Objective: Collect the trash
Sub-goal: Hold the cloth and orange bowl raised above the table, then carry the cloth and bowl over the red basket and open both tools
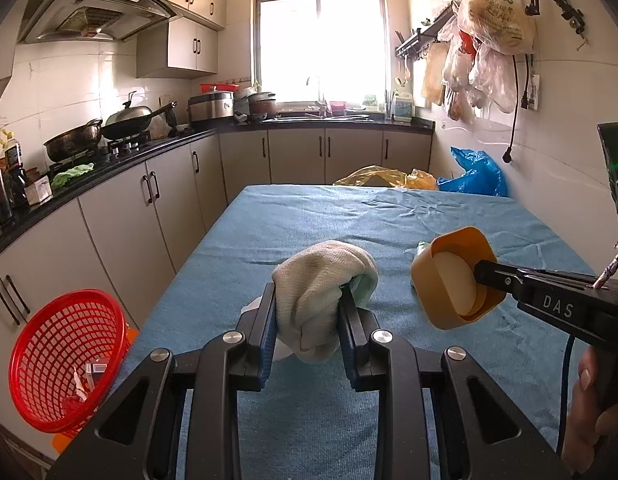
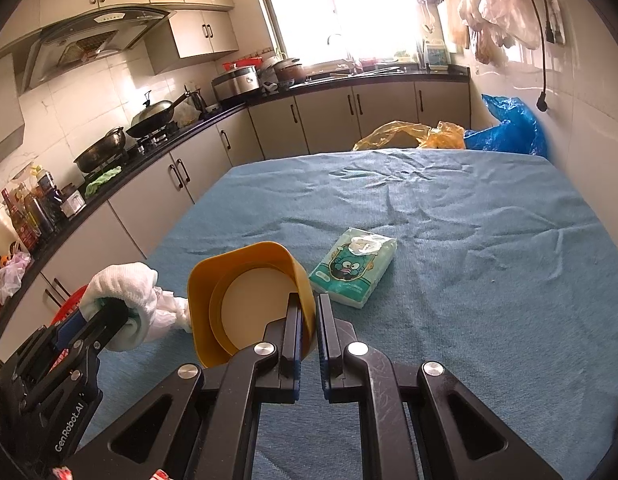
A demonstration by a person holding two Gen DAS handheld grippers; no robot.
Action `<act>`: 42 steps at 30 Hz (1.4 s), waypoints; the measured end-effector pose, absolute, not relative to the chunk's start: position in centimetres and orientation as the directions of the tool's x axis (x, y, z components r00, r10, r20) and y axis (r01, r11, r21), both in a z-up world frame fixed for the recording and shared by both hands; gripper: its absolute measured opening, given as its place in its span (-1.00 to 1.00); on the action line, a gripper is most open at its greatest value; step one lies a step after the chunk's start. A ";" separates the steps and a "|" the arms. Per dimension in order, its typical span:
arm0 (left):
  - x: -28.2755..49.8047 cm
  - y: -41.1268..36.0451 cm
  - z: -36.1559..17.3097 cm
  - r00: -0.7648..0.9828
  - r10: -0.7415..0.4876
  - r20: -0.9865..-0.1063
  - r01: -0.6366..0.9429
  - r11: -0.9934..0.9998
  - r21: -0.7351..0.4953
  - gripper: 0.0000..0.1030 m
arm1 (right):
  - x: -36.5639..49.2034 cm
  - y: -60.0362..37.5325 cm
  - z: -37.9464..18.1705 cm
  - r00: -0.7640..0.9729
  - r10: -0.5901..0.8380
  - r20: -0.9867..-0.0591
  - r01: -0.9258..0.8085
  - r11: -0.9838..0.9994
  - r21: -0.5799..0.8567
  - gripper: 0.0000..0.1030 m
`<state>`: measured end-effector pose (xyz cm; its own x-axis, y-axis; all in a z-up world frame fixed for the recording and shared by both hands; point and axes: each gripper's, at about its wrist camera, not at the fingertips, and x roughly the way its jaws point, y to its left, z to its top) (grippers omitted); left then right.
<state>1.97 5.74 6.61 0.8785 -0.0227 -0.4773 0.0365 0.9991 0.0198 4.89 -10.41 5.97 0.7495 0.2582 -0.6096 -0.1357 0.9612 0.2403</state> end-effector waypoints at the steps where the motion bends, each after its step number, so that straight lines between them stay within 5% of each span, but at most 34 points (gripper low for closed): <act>1: 1.9 5.7 6.6 0.879 -0.022 -0.477 0.036 0.999 0.020 -0.49 | 4.8 -10.4 6.0 0.750 0.258 -0.608 -0.136 0.961 0.240 -0.85; 16: -0.1 8.3 8.4 0.873 -0.049 -0.484 0.016 0.997 -0.072 -0.48 | 3.4 -8.1 7.9 0.752 0.298 -0.587 -0.184 0.951 0.248 -0.85; 27: -4.3 20.4 10.1 0.857 0.059 -0.511 -0.180 0.965 -0.191 -0.48 | 3.2 4.0 9.7 0.619 0.479 -0.622 -0.424 0.871 0.248 -0.85; 38: -3.7 31.2 5.9 0.771 0.143 -0.621 -0.366 0.897 -0.249 -0.48 | 6.6 17.4 7.9 0.494 0.529 -0.690 -0.543 0.808 0.230 -0.83; 40: -3.9 32.3 5.5 0.766 0.153 -0.624 -0.388 0.884 -0.261 -0.42 | 7.4 19.3 7.2 0.473 0.528 -0.705 -0.554 0.801 0.228 -0.79; 42: -4.4 33.2 5.2 0.767 0.157 -0.623 -0.403 0.873 -0.276 -0.17 | 7.9 20.2 6.6 0.467 0.513 -0.720 -0.549 0.807 0.219 -0.41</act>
<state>-4.38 33.16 5.19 0.7665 0.1574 -0.6226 -0.4031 0.8727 -0.2756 7.90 20.23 6.59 0.4668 0.5133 -0.7202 -0.5489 0.8067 0.2192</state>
